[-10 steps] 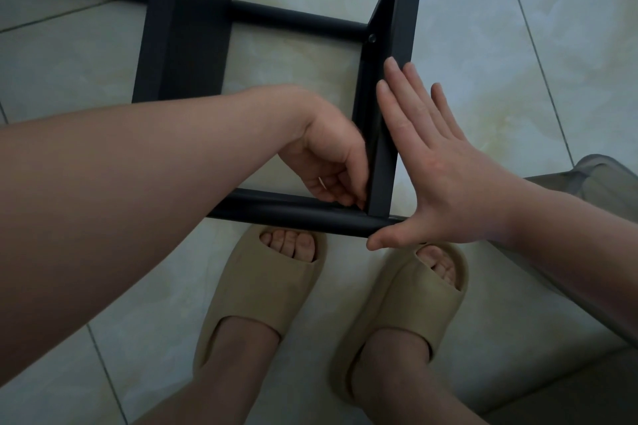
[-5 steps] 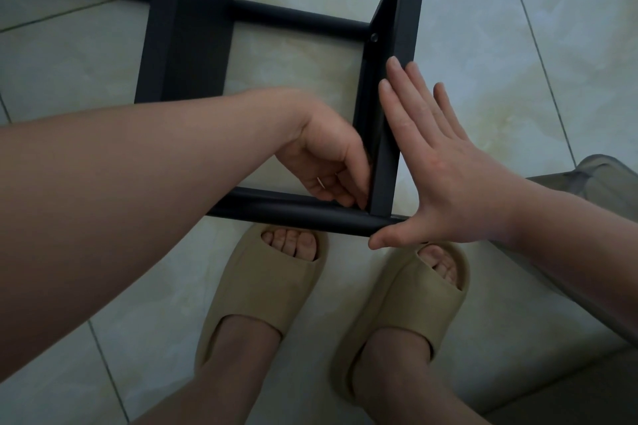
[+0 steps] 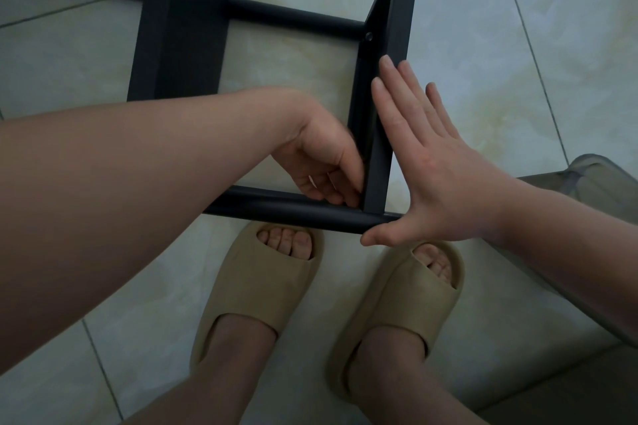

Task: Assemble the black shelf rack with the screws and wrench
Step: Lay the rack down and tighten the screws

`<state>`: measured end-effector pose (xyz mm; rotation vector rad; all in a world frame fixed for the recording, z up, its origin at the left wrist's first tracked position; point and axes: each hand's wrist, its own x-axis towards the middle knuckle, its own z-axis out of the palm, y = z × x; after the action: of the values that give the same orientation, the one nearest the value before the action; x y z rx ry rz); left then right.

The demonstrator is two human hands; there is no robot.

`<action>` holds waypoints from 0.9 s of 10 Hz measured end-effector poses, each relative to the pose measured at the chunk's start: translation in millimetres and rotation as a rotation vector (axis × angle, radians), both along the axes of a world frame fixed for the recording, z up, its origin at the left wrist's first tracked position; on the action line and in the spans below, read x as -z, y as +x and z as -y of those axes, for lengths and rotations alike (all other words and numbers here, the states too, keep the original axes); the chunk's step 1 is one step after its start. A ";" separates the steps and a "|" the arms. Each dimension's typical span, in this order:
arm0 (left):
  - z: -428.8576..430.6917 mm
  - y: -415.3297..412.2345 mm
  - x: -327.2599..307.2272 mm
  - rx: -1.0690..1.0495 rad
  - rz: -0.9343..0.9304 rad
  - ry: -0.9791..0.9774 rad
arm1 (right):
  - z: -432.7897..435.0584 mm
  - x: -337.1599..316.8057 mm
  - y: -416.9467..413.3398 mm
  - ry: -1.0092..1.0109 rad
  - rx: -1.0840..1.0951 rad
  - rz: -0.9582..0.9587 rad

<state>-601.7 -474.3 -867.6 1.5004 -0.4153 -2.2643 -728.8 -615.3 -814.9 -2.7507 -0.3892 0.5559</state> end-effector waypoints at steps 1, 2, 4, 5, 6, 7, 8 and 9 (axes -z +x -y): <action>1.0 -0.5 1.2 0.001 0.002 0.004 | 0.2 0.3 0.1 -0.001 0.001 0.002; 0.0 1.5 -0.3 -0.007 -0.037 0.000 | -0.9 0.6 0.4 0.000 0.003 0.006; 0.9 -0.1 -0.4 0.025 -0.017 0.011 | -1.4 0.3 1.0 -0.002 0.001 0.001; 1.6 -0.6 1.0 0.023 0.006 0.008 | -1.4 0.4 0.8 -0.003 0.000 0.000; 0.8 3.2 -0.7 0.026 -0.009 -0.006 | -1.6 0.6 0.9 -0.004 -0.002 0.001; -0.2 4.6 -4.0 0.038 -0.017 -0.005 | -1.5 0.0 1.0 -0.005 -0.002 -0.001; 0.2 1.6 -2.9 0.039 -0.011 -0.005 | -1.5 -0.5 0.9 -0.003 0.000 0.000; 1.2 -1.4 0.8 0.020 0.006 -0.001 | -1.4 -0.7 1.0 0.000 0.000 0.000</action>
<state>-603.1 -475.5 -868.4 1.5089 -0.4354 -2.2754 -727.8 -613.8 -814.2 -2.7509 -0.3887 0.5556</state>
